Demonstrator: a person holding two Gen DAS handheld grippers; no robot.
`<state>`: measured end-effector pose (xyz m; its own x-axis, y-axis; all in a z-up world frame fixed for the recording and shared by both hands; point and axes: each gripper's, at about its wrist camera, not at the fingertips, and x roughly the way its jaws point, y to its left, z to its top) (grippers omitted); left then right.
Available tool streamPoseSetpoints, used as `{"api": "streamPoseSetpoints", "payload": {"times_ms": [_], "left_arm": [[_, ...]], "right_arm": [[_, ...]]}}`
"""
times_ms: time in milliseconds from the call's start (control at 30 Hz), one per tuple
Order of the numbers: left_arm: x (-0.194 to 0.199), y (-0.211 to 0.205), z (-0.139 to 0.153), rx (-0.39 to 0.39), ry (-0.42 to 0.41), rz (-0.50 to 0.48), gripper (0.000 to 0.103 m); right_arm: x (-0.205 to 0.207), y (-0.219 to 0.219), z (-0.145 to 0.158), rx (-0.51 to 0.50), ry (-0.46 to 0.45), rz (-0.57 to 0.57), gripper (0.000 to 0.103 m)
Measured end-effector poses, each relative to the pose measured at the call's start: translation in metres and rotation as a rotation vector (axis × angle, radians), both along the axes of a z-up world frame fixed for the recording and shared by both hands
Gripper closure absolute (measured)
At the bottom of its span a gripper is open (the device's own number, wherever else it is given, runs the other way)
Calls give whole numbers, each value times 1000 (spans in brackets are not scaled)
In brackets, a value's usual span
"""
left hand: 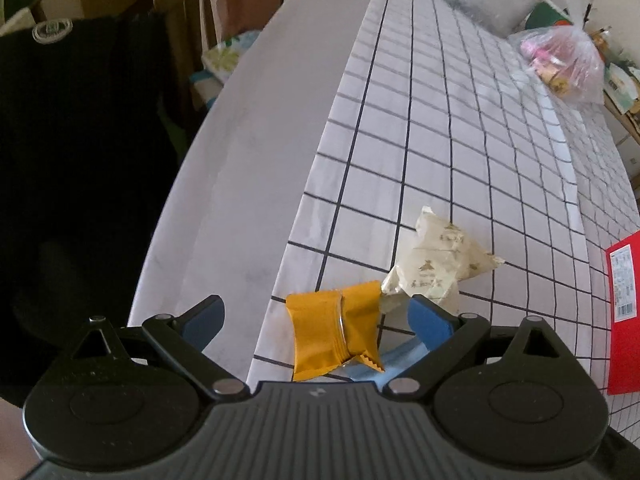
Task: Organize snacks
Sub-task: 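Grasp the yellow candy with the left tool while the right tool grasps the brown chocolate bag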
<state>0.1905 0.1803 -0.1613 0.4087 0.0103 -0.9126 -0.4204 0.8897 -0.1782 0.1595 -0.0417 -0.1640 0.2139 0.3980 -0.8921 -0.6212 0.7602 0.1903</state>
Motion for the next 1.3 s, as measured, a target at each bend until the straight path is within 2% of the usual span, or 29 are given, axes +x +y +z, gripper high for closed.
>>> {"api": "streamPoseSetpoints", "payload": {"times_ms": [133, 233, 300, 333, 467, 667, 900, 1300], "left_arm": [[3, 0, -3, -18, 11, -1, 6], [6, -1, -6, -35, 27, 1, 15], [8, 1, -8, -64, 40, 12, 25], [8, 2, -10, -73, 45, 18, 27], [8, 1, -9, -67, 46, 22, 31], [5, -2, -7, -46, 55, 19, 51], [-1, -1, -4, -40, 52, 28, 53], [-27, 0, 11, -59, 31, 59, 53]], "right_arm": [[4, 4, -5, -2, 16, 5, 20], [7, 7, -8, -4, 32, 1, 23], [8, 7, -9, -5, 41, 3, 27], [8, 8, -10, -5, 43, 4, 30], [10, 10, -12, -3, 46, -4, 45], [9, 6, -11, 9, 42, -9, 53], [3, -7, -6, 38, 43, -25, 63], [-12, -36, 17, 103, 24, -89, 65]]}}
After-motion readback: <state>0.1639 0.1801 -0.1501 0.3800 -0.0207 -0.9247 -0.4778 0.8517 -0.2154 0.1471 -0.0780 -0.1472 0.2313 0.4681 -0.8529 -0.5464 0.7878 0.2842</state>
